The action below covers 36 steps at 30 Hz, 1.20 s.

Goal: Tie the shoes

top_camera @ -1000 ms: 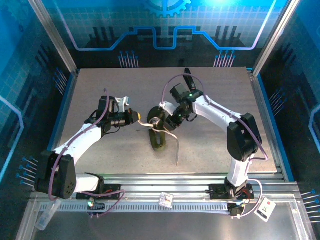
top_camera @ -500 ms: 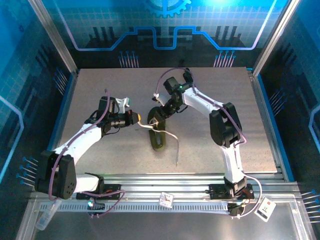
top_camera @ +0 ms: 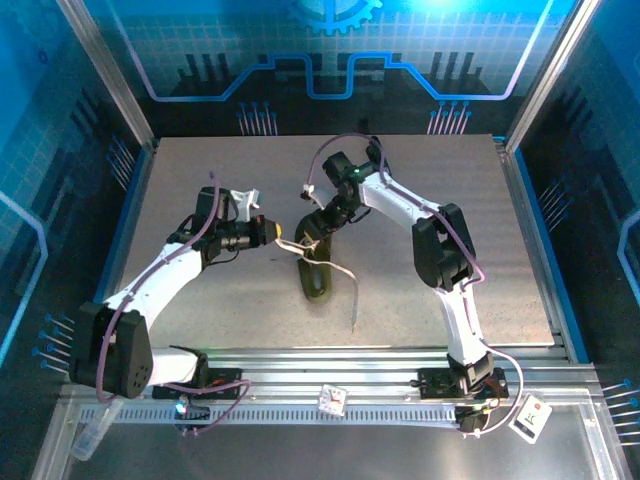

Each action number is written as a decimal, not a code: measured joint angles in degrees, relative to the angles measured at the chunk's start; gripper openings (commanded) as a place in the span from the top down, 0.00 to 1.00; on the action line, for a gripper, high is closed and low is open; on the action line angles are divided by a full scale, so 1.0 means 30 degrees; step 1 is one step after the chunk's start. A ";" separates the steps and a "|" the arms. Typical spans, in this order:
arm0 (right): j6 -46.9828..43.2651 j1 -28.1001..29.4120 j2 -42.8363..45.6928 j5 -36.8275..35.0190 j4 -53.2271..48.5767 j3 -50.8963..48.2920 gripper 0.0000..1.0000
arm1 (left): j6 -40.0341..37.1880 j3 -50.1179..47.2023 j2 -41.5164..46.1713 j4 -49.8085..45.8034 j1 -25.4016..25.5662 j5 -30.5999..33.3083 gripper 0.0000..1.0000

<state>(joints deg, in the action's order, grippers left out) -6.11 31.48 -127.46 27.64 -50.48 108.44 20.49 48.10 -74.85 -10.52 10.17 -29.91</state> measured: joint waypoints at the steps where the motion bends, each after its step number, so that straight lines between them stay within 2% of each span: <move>1: -0.0029 0.0000 -0.0058 0.0022 -0.0029 0.0058 0.75 | -0.0051 0.0066 -0.0022 -0.0066 0.0000 0.0000 1.00; 7: -0.0197 0.0000 -0.0051 -0.0036 -0.0131 -0.0248 0.92 | -0.0488 0.0525 -0.0255 -0.0561 -0.0007 0.0007 1.00; 12: -0.0401 0.0000 0.1078 -0.0284 0.0867 -0.2565 0.95 | -0.0801 0.1275 -0.0539 -0.1020 -0.0007 0.0000 1.00; 23: -0.0619 0.0000 0.6819 -0.0729 0.6965 -0.9333 0.98 | -0.0918 0.2317 -0.1231 -0.1552 -0.0007 -0.0204 1.00; 28: -0.0707 -0.0015 0.7300 -0.0918 0.9304 -1.0819 0.98 | -0.1049 0.2667 -0.1596 -0.1741 -0.0007 -0.0219 1.00; 34: -0.1494 -0.0015 0.7300 -0.1217 1.0404 -1.0936 0.98 | -0.2062 0.2929 -0.2565 -0.1909 -0.0095 -0.0517 1.00; 36: -0.1800 -0.0015 0.7300 -0.1355 1.0856 -1.1089 0.98 | -0.2506 0.2929 -0.2922 -0.1938 -0.0240 -0.0576 0.93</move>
<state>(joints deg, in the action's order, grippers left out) -11.51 31.44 -105.56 23.57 -17.91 75.18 12.97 56.88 -83.61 -16.34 9.45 -31.64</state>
